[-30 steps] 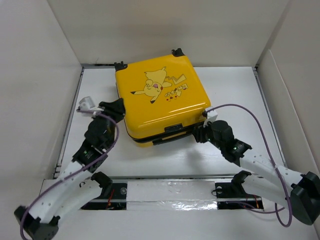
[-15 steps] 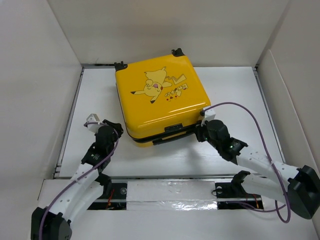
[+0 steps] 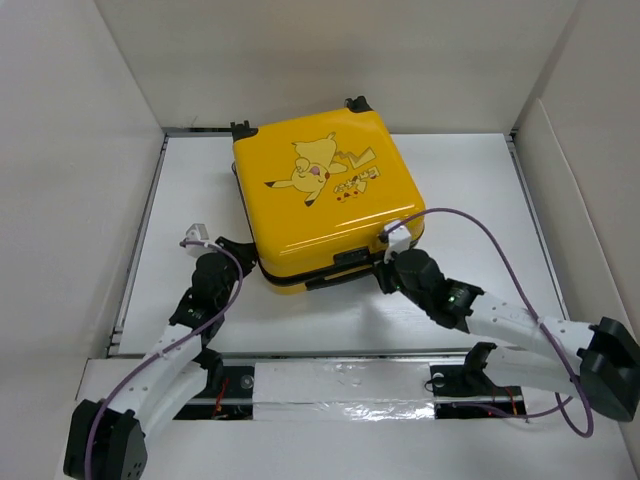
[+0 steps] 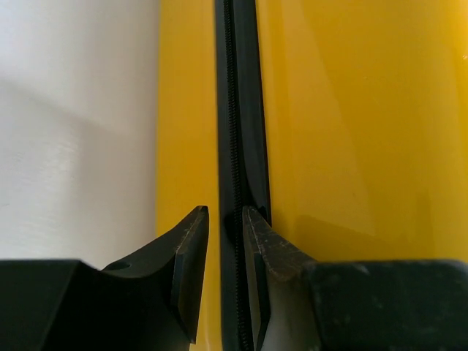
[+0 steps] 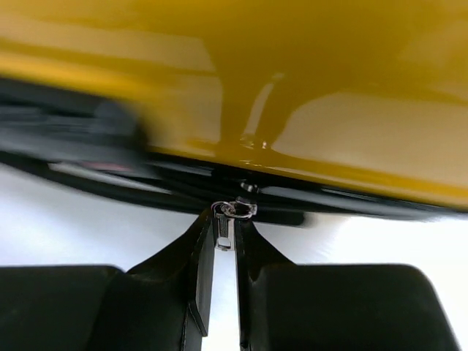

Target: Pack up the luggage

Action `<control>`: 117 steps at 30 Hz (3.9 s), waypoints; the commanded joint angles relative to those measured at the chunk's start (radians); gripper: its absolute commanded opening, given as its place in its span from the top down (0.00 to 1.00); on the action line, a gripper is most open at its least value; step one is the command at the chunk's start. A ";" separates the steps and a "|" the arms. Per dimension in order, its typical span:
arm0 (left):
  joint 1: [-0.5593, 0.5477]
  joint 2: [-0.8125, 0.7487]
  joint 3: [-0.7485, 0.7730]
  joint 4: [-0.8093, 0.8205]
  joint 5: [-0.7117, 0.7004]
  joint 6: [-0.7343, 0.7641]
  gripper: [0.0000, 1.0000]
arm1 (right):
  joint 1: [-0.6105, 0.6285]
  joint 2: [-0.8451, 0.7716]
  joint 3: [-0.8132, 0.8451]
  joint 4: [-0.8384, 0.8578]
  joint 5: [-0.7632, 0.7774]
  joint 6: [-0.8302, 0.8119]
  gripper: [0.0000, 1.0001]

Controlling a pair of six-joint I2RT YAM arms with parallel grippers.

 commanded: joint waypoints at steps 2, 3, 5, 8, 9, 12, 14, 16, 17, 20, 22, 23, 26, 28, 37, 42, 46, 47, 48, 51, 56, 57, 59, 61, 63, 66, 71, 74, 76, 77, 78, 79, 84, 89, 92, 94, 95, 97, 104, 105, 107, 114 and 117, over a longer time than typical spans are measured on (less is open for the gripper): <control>-0.089 0.094 0.003 0.209 0.120 -0.044 0.77 | 0.179 0.081 0.119 0.090 -0.177 0.026 1.00; -0.089 0.106 0.005 0.227 0.126 -0.047 0.77 | 0.208 0.099 0.145 0.104 -0.190 0.030 1.00; -0.119 0.134 0.012 0.267 0.134 -0.056 0.77 | 0.297 0.132 0.177 0.105 -0.190 0.040 1.00; -0.164 0.161 0.026 0.287 0.097 -0.067 0.77 | 0.385 0.185 0.225 0.154 -0.211 0.055 1.00; -0.188 0.167 0.029 0.293 0.088 -0.074 0.77 | 0.399 0.225 0.234 0.212 -0.230 0.058 1.00; -0.210 0.192 0.031 0.316 0.083 -0.088 0.77 | 0.422 0.322 0.297 0.332 -0.325 0.078 1.00; -0.210 0.203 0.034 0.301 0.082 -0.090 0.77 | 0.452 0.457 0.430 0.372 -0.439 0.072 1.00; -0.210 0.189 0.028 0.289 0.062 -0.091 0.77 | 0.486 0.591 0.557 0.378 -0.486 0.050 1.00; -0.210 0.184 0.015 0.284 0.054 -0.094 0.78 | 0.503 0.631 0.681 0.383 -0.504 0.032 1.00; -0.210 0.175 -0.011 0.303 0.039 -0.114 0.78 | 0.525 0.769 0.872 0.392 -0.537 0.041 1.00; -0.210 0.184 -0.020 0.315 0.034 -0.127 0.78 | 0.525 0.808 0.898 0.438 -0.534 0.069 1.00; -0.210 0.186 -0.021 0.316 0.034 -0.130 0.78 | 0.516 0.817 0.900 0.447 -0.553 0.085 1.00; -0.210 0.169 -0.005 0.274 0.007 -0.118 0.77 | 0.488 0.756 0.756 0.515 -0.541 0.101 1.00; -0.210 0.134 0.014 0.243 -0.030 -0.093 0.68 | 0.464 0.655 0.577 0.526 -0.535 0.107 1.00; -0.185 0.054 0.110 0.137 -0.037 -0.058 0.28 | 0.338 0.114 0.078 0.350 -0.495 0.138 1.00; -0.280 0.054 0.066 0.186 -0.004 -0.065 0.61 | 0.211 -0.214 0.064 0.043 -0.437 0.089 1.00; -0.458 0.135 0.069 0.203 -0.102 -0.067 0.97 | -0.019 -0.318 0.072 -0.077 -0.501 0.038 1.00; -0.539 0.147 0.074 0.206 -0.128 -0.073 0.99 | -0.058 -0.325 0.075 -0.089 -0.536 0.023 1.00; -0.579 0.161 0.075 0.214 -0.159 -0.082 1.00 | -0.092 -0.333 0.079 -0.091 -0.559 0.020 1.00; -0.674 0.238 0.084 0.282 -0.220 -0.088 1.00 | -0.194 -0.319 0.081 -0.062 -0.635 0.001 1.00; -0.710 0.454 0.164 0.452 -0.167 -0.044 1.00 | -0.250 -0.244 0.084 -0.057 -0.707 -0.034 1.00; -0.710 0.485 0.188 0.477 -0.170 -0.033 1.00 | -0.250 -0.233 0.085 -0.065 -0.718 -0.039 1.00; -0.681 0.564 0.227 0.520 -0.182 -0.009 1.00 | -0.227 -0.229 0.079 -0.057 -0.721 -0.037 1.00; -0.656 0.645 0.276 0.574 -0.135 0.004 1.00 | -0.177 -0.239 0.078 -0.051 -0.693 -0.028 1.00; -0.656 0.699 0.343 0.606 -0.127 0.019 1.00 | -0.130 -0.253 0.076 -0.045 -0.661 -0.002 1.00; -0.710 0.808 0.415 0.635 -0.144 0.005 0.99 | 0.010 -0.233 0.063 0.028 -0.553 0.062 1.00; -0.722 0.960 0.497 0.678 -0.110 -0.027 0.99 | 0.309 -0.097 0.038 0.323 -0.330 0.231 1.00; -0.722 0.980 0.488 0.706 -0.121 -0.047 1.00 | 0.374 0.055 0.027 0.615 -0.152 0.296 1.00; -0.713 0.944 0.445 0.705 -0.134 -0.067 1.00 | 0.384 0.107 0.038 0.691 -0.130 0.297 1.00; -0.713 0.913 0.421 0.705 -0.142 -0.070 0.99 | 0.384 0.095 0.047 0.666 -0.130 0.278 1.00; -0.698 0.878 0.357 0.697 -0.156 -0.068 0.93 | 0.384 0.072 0.043 0.594 -0.118 0.270 1.00; -0.684 0.793 0.322 0.686 -0.170 -0.067 0.87 | 0.384 0.040 0.032 0.551 -0.091 0.271 1.00; -0.479 0.495 0.148 0.475 -0.164 -0.084 0.35 | 0.384 -0.239 -0.100 0.333 -0.081 0.271 1.00; -0.215 0.376 0.253 0.326 -0.029 -0.058 0.15 | 0.384 -0.380 -0.120 0.199 -0.113 0.280 1.00; -0.032 0.530 0.415 0.323 0.152 -0.061 0.05 | 0.384 -0.407 -0.123 0.168 -0.132 0.285 1.00; 0.038 0.689 0.578 0.286 0.253 -0.047 0.04 | 0.384 -0.402 -0.113 0.152 -0.161 0.277 1.00; 0.054 0.731 0.625 0.252 0.272 -0.041 0.05 | 0.384 -0.397 -0.108 0.142 -0.168 0.276 1.00; 0.077 0.827 0.733 0.244 0.321 -0.041 0.05 | 0.384 -0.388 -0.108 0.135 -0.176 0.274 1.00; 0.086 0.963 0.923 0.177 0.347 -0.012 0.07 | 0.384 -0.351 -0.119 0.153 -0.184 0.274 1.00; 0.086 0.974 0.948 0.175 0.350 -0.012 0.09 | 0.384 -0.348 -0.122 0.164 -0.185 0.274 1.00; 0.086 1.006 0.966 0.177 0.364 -0.013 0.11 | 0.384 -0.338 -0.120 0.165 -0.188 0.271 1.00; 0.074 1.042 1.020 0.165 0.381 -0.010 0.30 | 0.384 -0.299 -0.112 0.171 -0.199 0.261 1.00; 0.065 1.085 1.078 0.128 0.396 -0.004 0.25 | 0.384 -0.293 -0.109 0.167 -0.204 0.259 1.00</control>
